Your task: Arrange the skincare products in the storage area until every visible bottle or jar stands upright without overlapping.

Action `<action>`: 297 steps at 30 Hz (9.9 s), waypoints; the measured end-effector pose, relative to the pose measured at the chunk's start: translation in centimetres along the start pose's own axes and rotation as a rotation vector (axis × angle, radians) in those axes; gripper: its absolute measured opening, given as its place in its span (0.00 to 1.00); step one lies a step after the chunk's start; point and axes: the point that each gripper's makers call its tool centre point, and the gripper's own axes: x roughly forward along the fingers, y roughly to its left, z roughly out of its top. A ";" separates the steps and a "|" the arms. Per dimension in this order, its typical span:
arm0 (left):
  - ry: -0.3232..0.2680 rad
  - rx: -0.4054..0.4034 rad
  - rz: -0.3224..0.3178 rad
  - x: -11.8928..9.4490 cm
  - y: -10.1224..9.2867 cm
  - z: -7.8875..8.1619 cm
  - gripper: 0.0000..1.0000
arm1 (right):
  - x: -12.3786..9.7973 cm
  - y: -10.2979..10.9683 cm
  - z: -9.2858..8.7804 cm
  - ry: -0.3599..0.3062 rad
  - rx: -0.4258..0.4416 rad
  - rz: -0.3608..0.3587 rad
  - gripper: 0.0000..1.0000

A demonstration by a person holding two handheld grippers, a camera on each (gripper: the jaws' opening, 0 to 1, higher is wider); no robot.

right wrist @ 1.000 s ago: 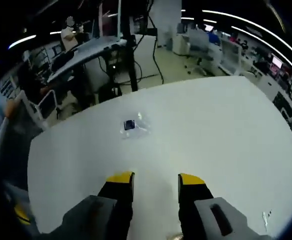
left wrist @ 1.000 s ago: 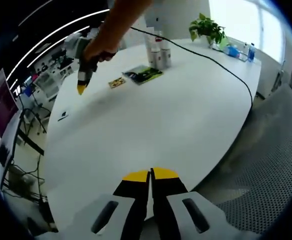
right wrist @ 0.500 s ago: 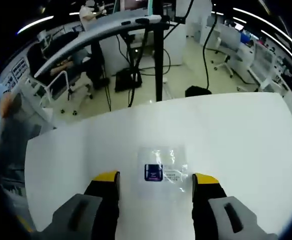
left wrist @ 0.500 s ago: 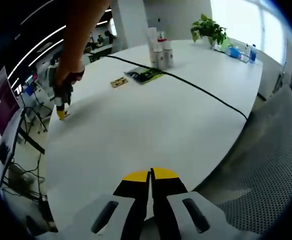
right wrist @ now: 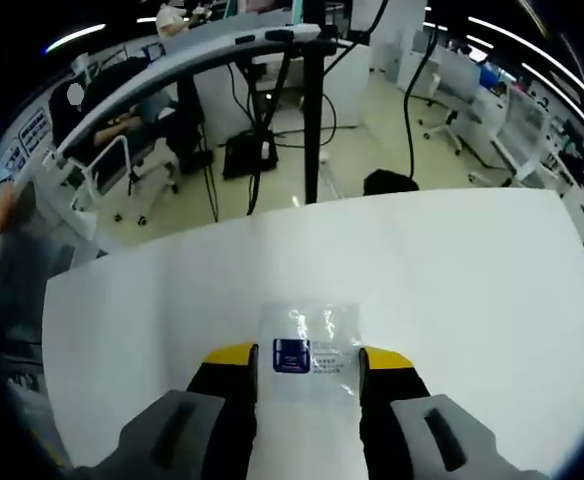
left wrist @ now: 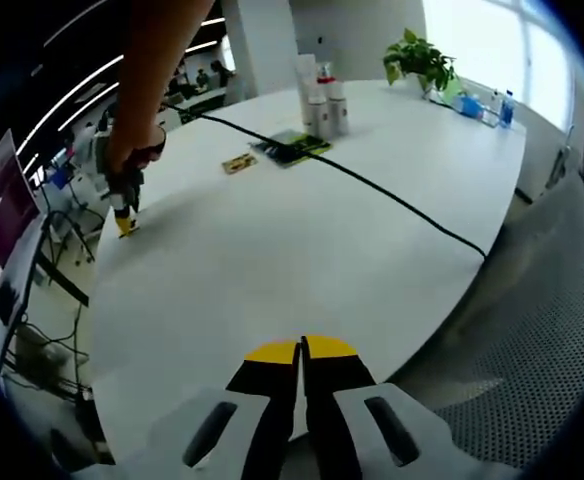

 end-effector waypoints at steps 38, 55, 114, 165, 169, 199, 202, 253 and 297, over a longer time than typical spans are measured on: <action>-0.088 -0.032 -0.052 -0.7 -0.7 1.9 0.09 | -20.9 19.7 -24.3 -0.290 0.504 0.047 0.36; -0.356 -0.720 -0.277 -3.3 1.7 8.8 0.24 | -25.7 21.4 -25.6 -0.434 0.525 -0.040 0.36; -0.420 -0.712 -0.996 -8.0 -9.1 11.9 0.05 | -33.1 29.3 -24.3 -0.631 0.515 0.533 0.00; -0.501 -0.810 -0.943 -8.1 -6.6 12.3 0.00 | -34.0 28.3 -23.1 -0.773 0.686 0.538 0.00; -0.479 -0.821 -0.929 -7.6 -6.7 12.2 0.00 | -33.9 28.3 -23.1 -0.759 0.668 0.508 0.00; -0.141 0.067 -0.224 -2.3 -1.7 2.6 0.04 | -31.4 18.0 -21.4 -0.802 0.934 0.375 0.00; -0.120 0.055 -0.218 -1.3 -2.0 2.4 0.00 | -30.4 15.7 -21.2 -0.776 0.958 0.332 0.00; 0.034 -0.016 -0.112 0.0 0.3 -1.2 0.02 | -15.3 3.2 -23.9 -0.370 1.233 -0.001 0.03; 0.053 -0.013 -0.103 0.0 0.5 -1.7 0.00 | -13.0 0.8 -22.3 -0.117 0.353 -0.250 0.14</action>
